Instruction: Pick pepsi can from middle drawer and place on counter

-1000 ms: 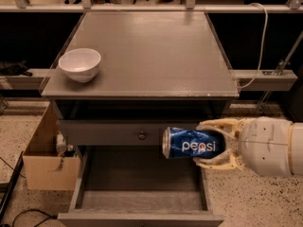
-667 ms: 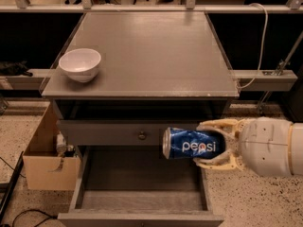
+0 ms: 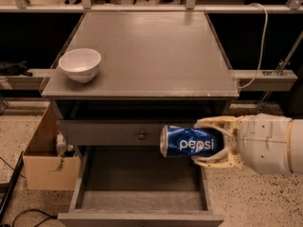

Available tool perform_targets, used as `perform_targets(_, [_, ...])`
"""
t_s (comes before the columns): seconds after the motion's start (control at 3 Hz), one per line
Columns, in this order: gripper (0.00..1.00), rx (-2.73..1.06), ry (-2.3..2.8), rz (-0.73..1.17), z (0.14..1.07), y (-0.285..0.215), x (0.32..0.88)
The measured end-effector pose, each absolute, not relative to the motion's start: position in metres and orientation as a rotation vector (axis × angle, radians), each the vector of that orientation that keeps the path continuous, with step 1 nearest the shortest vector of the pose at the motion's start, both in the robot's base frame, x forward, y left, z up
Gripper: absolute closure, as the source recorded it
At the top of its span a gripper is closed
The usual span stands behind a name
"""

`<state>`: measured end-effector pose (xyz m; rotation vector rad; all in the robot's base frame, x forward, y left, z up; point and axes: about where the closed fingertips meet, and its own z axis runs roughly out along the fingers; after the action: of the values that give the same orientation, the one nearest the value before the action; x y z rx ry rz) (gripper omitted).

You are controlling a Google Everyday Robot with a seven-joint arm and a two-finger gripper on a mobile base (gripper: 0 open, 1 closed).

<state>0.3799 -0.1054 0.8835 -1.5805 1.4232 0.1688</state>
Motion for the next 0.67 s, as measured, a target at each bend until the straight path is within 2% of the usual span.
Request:
perform_targets(0.33, [1.0, -1.597, 1.404, 0.171, 0.899, -0.104, 0.407])
perform_targets(0.67, [1.0, -1.581, 1.507, 0.165, 0.907, -0.156, 0.488])
